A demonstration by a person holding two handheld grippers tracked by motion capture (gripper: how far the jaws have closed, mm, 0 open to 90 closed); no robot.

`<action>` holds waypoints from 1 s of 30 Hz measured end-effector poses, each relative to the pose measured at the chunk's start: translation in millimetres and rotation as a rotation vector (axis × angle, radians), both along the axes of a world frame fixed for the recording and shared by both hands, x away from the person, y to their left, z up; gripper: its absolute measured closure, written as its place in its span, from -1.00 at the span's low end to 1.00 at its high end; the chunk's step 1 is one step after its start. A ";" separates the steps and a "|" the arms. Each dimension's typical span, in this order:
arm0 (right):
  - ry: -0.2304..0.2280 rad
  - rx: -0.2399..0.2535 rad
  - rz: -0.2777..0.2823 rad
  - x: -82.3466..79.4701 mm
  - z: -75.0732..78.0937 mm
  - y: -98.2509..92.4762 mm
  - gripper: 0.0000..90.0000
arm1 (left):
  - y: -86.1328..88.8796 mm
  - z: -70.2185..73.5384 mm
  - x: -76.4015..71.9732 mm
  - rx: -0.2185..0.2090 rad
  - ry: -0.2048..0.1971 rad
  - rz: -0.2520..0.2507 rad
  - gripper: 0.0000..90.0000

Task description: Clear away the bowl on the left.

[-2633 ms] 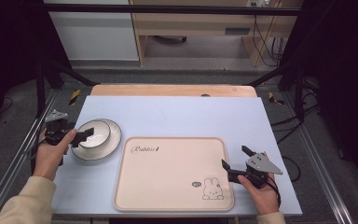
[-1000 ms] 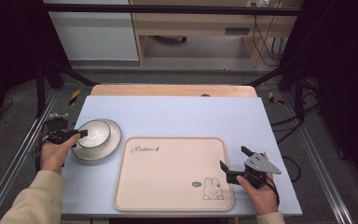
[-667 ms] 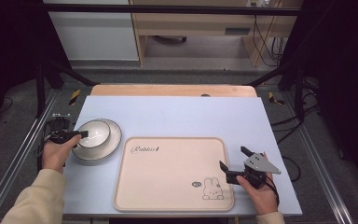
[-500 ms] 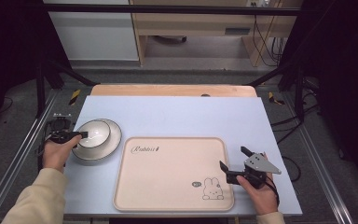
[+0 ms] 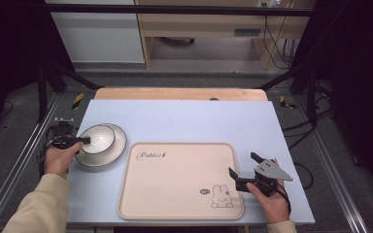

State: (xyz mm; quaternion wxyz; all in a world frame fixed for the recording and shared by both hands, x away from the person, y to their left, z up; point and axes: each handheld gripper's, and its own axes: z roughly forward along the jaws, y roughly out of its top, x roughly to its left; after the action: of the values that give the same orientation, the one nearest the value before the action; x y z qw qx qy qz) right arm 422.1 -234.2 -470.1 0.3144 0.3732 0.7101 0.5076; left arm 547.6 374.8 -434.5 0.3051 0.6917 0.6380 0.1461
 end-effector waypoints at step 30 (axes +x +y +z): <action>-0.052 -0.043 0.014 -0.1 0.7 1.3 -0.89 | -24.5 26.3 -23.3 -0.096 -0.130 -0.049 0.82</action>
State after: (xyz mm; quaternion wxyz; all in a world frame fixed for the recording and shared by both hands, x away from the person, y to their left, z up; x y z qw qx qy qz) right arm 422.0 -232.9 -469.4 0.3372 0.3483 0.7149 0.5040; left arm 524.3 350.3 -408.2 0.3823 0.6807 0.6061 0.1525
